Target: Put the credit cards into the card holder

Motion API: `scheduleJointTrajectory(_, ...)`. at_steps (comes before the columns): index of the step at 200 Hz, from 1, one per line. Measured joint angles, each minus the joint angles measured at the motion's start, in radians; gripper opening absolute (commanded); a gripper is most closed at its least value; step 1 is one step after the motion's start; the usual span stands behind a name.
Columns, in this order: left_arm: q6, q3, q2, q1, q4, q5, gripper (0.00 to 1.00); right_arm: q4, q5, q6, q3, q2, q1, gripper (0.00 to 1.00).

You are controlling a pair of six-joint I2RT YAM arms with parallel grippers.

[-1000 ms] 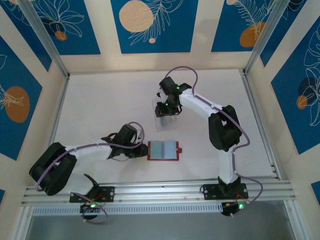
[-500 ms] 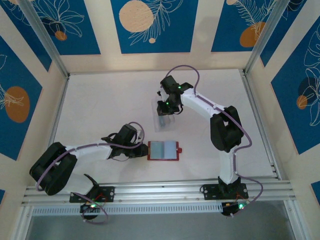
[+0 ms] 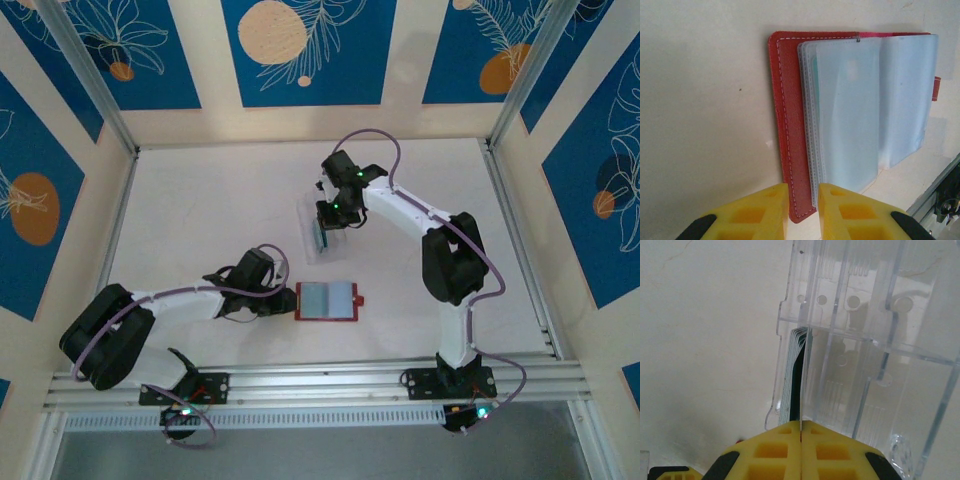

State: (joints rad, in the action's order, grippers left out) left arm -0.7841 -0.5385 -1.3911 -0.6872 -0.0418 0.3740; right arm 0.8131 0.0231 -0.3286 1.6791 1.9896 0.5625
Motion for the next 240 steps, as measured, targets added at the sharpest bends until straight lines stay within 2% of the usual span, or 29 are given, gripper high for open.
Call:
scheduleJointTrajectory(57, 0.0, 0.0, 0.0, 0.0, 0.0, 0.0, 0.22, 0.018, 0.005, 0.0, 0.0, -0.014, -0.003, 0.0)
scheduleJointTrajectory(98, 0.006, 0.0, 0.001, 0.0, -0.009, -0.001, 0.22, 0.027, 0.068, -0.009, 0.0, -0.062, -0.005, 0.0)
scheduleJointTrajectory(165, 0.097, -0.1, 0.104, 0.001, -0.192, -0.069, 0.23, 0.036, 0.141, -0.019, -0.023, -0.246, -0.005, 0.0)
scheduleJointTrajectory(197, 0.126, -0.14, 0.09, -0.019, -0.213, -0.069, 0.24, 0.008, 0.143, -0.028, -0.165, -0.371, -0.005, 0.0)
scheduleJointTrajectory(240, 0.145, -0.222, -0.032, -0.084, -0.209, -0.061, 0.23, -0.093, 0.084, -0.069, -0.482, -0.606, 0.005, 0.0)
